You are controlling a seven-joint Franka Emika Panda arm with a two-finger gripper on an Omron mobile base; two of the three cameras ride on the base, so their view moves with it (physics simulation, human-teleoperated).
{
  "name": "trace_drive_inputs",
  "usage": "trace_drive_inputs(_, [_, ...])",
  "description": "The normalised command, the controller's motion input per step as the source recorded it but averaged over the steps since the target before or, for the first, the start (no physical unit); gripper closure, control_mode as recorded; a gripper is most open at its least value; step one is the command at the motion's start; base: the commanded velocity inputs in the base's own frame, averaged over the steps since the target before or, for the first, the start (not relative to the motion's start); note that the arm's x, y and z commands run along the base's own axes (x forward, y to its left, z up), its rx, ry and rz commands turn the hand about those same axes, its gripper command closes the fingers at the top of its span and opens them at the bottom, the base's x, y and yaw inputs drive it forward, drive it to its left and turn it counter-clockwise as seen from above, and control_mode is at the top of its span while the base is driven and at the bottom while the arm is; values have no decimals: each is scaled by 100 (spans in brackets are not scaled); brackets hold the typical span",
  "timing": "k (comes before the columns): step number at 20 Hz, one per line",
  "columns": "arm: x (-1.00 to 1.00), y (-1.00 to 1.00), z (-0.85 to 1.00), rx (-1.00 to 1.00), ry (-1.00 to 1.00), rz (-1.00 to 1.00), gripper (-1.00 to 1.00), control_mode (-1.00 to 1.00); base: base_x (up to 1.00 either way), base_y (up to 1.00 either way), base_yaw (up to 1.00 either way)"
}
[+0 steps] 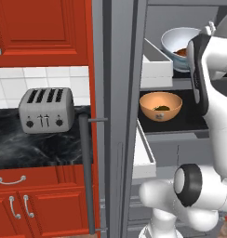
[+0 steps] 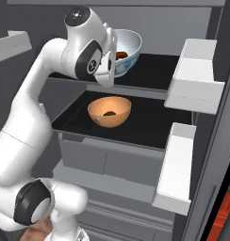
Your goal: Place the bowl with the avocado and lemon wedge on the second highest shelf of the fridge. Place the bowl with the chicken drumsticks on the top shelf of the fridge.
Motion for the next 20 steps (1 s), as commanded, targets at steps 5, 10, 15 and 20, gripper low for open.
trace_drive_inputs(5, [88, 0, -25, 0, -2, -1, 100, -100, 0, 0, 0])
trace_drive_inputs(10, [40, 3, -19, -2, -7, -2, -100, -100, 0, 0, 0])
trace_drive_inputs(15, [-40, 10, 14, 0, -26, -1, -100, -100, 0, 0, 0])
trace_drive_inputs(20, [-96, 14, 50, 0, -38, 0, -100, -100, 0, 0, 0])
